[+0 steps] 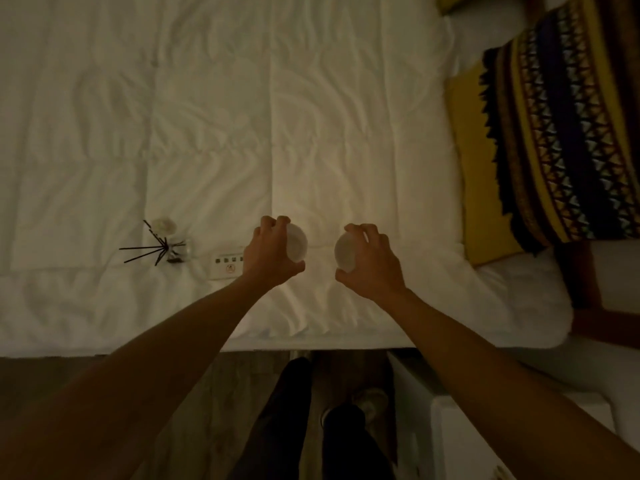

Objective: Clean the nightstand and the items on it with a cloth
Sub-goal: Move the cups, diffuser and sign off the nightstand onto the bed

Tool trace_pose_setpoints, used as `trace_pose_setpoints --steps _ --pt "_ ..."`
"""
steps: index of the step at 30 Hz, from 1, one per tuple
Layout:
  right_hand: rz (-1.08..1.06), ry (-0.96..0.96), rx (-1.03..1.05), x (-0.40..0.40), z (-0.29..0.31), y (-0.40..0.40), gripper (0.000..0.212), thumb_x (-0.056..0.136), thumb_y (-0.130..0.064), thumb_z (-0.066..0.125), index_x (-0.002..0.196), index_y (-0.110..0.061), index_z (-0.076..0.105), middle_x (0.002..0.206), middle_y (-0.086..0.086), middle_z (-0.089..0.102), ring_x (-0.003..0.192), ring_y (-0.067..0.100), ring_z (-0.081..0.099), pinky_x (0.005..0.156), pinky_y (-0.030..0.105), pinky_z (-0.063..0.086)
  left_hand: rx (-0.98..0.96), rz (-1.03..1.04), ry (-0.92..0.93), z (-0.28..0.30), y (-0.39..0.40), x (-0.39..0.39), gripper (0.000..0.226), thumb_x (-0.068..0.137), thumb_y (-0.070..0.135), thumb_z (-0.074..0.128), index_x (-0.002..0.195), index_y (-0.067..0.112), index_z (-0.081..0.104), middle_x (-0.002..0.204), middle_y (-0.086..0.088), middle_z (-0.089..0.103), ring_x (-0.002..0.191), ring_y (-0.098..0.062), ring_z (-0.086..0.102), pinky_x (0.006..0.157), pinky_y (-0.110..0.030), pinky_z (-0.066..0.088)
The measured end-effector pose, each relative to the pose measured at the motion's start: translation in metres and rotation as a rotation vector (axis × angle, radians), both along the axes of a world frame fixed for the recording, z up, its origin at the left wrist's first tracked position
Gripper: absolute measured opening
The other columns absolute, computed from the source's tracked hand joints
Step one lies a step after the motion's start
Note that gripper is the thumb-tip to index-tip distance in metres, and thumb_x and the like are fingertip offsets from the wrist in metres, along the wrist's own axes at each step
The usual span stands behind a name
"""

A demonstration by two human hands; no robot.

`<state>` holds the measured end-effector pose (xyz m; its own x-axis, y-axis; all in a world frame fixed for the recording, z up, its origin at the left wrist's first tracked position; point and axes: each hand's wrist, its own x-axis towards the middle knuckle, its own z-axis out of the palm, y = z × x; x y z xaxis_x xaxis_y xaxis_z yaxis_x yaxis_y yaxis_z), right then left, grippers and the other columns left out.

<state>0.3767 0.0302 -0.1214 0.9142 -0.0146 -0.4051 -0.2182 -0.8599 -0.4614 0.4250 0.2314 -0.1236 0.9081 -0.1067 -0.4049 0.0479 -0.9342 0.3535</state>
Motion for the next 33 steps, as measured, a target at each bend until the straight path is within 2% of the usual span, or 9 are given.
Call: trace_pose_setpoints --steps 10,18,22,27,30,33 --pt "0.028 0.047 -0.049 0.024 -0.046 0.053 0.090 0.075 -0.033 0.084 0.150 -0.020 0.036 0.148 0.005 0.036 0.131 0.031 0.039 0.084 0.045 0.057 -0.065 0.000 0.067 -0.049 0.033 0.002 0.098 0.060 0.042 0.091 0.139 0.015 0.040 0.135 -0.011 0.043 0.119 -0.031 0.051 0.084 -0.047 0.052" --pt "0.056 0.057 -0.090 0.028 -0.044 0.053 0.097 0.073 -0.043 0.084 0.152 -0.026 0.030 0.152 0.005 0.032 0.137 0.031 0.034 0.088 0.050 0.056 -0.049 -0.065 0.110 -0.047 0.026 0.011 0.107 0.059 0.047 0.091 0.144 0.015 0.033 0.140 -0.011 0.040 0.126 -0.031 0.047 0.089 -0.051 0.054" --pt "0.075 0.082 -0.125 0.028 -0.031 0.053 0.106 0.073 -0.051 0.082 0.156 -0.032 0.019 0.162 0.009 0.020 0.146 0.032 0.022 0.102 0.056 0.046 -0.032 -0.118 0.142 -0.036 0.030 0.008 0.114 0.061 0.046 0.090 0.150 0.014 0.026 0.146 -0.012 0.035 0.132 -0.031 0.041 0.095 -0.051 0.051" --pt "0.098 0.101 -0.172 0.024 -0.002 0.054 0.107 0.075 -0.059 0.077 0.157 -0.037 0.012 0.166 0.011 0.012 0.150 0.033 0.016 0.113 0.063 0.030 -0.016 -0.122 0.146 -0.011 0.039 0.002 0.119 0.061 0.049 0.088 0.152 0.015 0.021 0.152 -0.011 0.029 0.136 -0.032 0.038 0.093 -0.053 0.051" --pt "0.107 0.090 -0.219 0.023 0.033 0.053 0.105 0.077 -0.062 0.073 0.157 -0.038 0.011 0.167 0.010 0.010 0.151 0.032 0.013 0.116 0.067 0.018 -0.016 -0.098 0.109 0.021 0.052 -0.003 0.117 0.061 0.051 0.088 0.151 0.017 0.021 0.151 -0.012 0.030 0.136 -0.032 0.038 0.090 -0.054 0.052" --pt "0.117 0.046 -0.235 0.025 0.074 0.059 0.101 0.079 -0.063 0.070 0.158 -0.037 0.012 0.167 0.009 0.011 0.152 0.031 0.013 0.117 0.067 0.015 0.021 -0.093 0.076 0.058 0.075 -0.011 0.117 0.061 0.052 0.088 0.151 0.017 0.022 0.150 -0.013 0.030 0.136 -0.032 0.038 0.091 -0.053 0.053"
